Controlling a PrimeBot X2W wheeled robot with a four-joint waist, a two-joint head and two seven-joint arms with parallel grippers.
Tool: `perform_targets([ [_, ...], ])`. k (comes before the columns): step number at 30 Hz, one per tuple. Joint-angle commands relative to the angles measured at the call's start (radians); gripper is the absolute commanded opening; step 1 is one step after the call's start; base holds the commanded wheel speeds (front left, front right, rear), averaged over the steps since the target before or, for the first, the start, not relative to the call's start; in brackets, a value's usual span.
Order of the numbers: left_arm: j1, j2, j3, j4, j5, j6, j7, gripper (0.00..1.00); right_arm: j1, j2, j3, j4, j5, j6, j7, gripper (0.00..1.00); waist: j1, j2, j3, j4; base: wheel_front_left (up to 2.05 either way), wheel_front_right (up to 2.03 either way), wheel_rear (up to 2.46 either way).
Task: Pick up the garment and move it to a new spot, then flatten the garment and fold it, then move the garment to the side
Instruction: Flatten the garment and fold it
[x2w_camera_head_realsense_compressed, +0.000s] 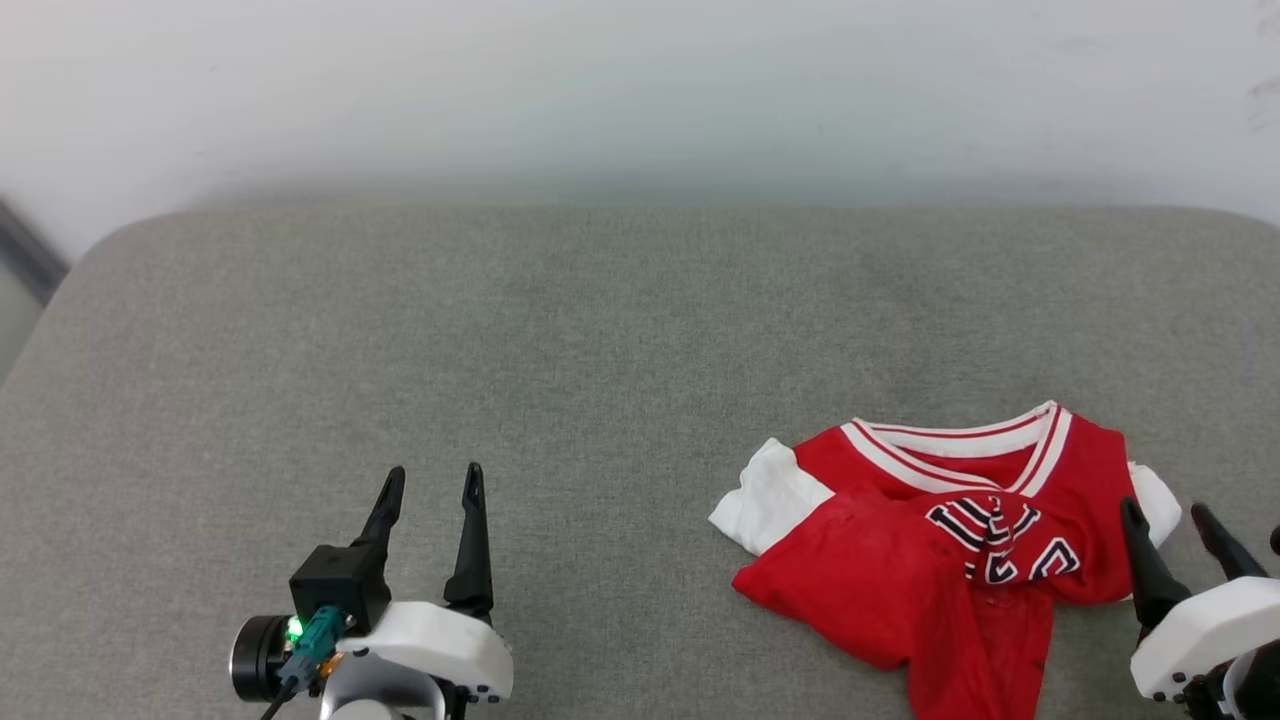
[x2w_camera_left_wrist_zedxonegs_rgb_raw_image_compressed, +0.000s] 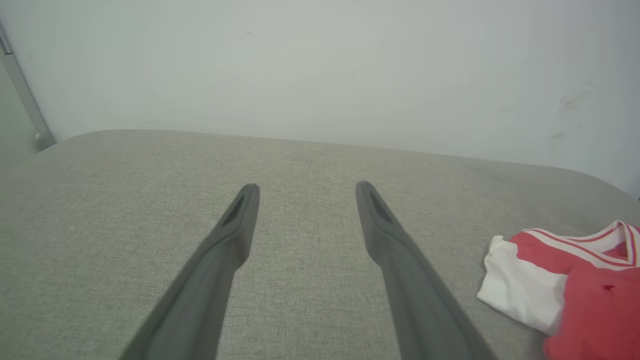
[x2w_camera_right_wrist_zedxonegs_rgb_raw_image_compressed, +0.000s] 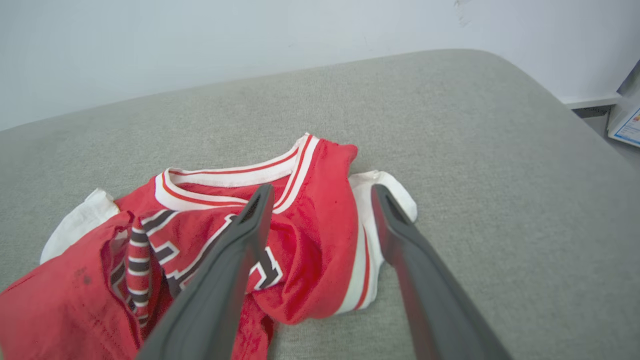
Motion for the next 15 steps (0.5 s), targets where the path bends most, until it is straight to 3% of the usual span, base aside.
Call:
perform_targets([
  [1,0.014,0.005,0.003,-0.003,-0.004,0.004,0.003,1.00,0.015,0.011,-0.002,-0.031,-0.017,0.000,-0.025,1.00,0.0000,-0.0001,-0.021,-0.007,0.00,0.00,0.00],
  [6,0.046,0.021,0.005,-0.010,-0.012,0.010,0.019,1.00,0.058,0.047,0.023,-0.179,-0.083,0.000,-0.062,1.00,0.0000,-0.0001,-0.059,-0.014,0.00,0.00,0.00],
  [15,0.058,0.049,0.006,-0.035,-0.004,0.027,0.051,1.00,0.159,0.120,0.091,-0.354,-0.139,0.000,-0.019,1.00,0.0000,-0.0001,-0.080,-0.038,0.00,0.00,0.00],
])
